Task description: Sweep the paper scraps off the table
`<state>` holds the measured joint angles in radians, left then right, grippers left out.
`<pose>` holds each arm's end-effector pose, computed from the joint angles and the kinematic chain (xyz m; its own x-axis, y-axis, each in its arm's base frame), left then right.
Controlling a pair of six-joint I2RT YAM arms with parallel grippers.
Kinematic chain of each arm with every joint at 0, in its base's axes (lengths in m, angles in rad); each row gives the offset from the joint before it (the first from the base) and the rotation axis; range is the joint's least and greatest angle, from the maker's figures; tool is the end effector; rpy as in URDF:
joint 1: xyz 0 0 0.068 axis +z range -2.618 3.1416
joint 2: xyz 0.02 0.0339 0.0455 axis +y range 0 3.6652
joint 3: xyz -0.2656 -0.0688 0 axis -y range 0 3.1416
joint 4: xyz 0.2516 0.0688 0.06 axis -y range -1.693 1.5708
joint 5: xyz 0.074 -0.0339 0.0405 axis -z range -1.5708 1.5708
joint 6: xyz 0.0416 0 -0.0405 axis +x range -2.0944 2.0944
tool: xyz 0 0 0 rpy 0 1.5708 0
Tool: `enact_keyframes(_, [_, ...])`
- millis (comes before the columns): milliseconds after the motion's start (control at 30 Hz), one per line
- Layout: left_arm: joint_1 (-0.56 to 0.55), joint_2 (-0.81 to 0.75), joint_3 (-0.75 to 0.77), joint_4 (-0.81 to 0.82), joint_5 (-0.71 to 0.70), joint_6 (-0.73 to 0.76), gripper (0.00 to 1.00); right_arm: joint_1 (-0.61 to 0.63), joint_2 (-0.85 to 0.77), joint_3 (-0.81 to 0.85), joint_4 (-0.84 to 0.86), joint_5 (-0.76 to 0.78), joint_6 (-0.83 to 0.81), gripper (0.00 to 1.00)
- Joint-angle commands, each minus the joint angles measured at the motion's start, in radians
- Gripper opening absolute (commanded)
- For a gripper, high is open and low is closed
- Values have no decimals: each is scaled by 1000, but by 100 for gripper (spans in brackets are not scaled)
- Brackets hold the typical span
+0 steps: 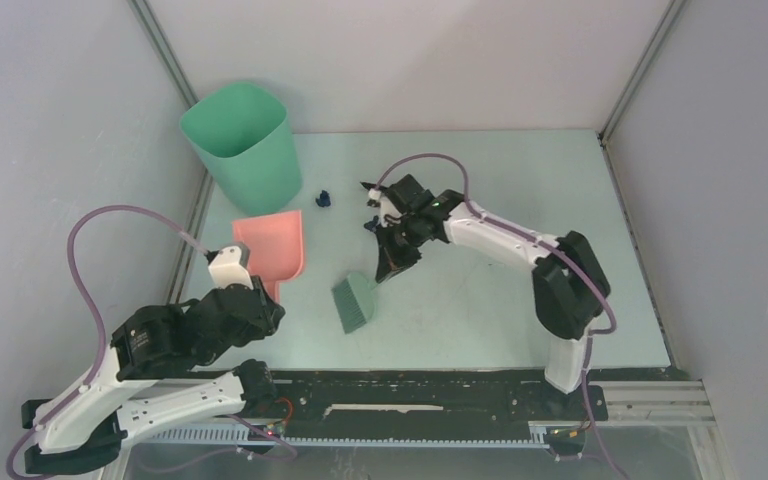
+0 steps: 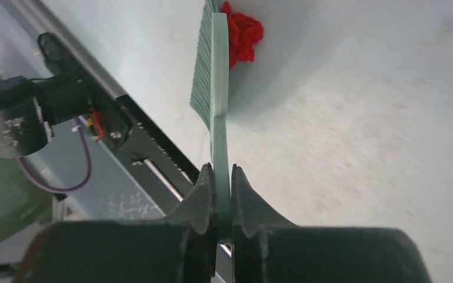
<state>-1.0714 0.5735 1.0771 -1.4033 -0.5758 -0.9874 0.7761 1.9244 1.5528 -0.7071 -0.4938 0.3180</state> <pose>0.0467 -0.0383 0.3463 -0.6858 -0.2046 -0.6984 0.0033 0.9588 -0.2841 0.2862 0.3086 0.2297 -0.8403 -0.4390 -0.3182 -0.5410 0.6409 0.5445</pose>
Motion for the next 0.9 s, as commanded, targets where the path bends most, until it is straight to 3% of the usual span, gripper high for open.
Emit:
enact_keyframes(0, [-4, 14, 31, 47, -18, 49, 0, -95, -184, -90, -15, 236, -71, 0])
enact_keyframes(100, [-4, 21, 33, 48, -27, 67, 0, -167, -251, -80, -20, 224, -77, 0])
enact_keyframes(300, [-4, 32, 31, 77, -12, 99, 0, -179, -226, 95, 13, -33, -66, 0])
enact_keyframes(467, [-4, 14, 6, 106, 25, 118, 0, -97, -33, 303, -15, -68, -46, 0])
enact_keyframes(700, [-4, 35, -4, 140, 77, 153, 0, -57, 304, 643, 74, -195, 150, 0])
enact_keyframes(867, [-4, 65, 0, 131, 89, 164, 0, -35, 428, 696, 199, -188, 282, 0])
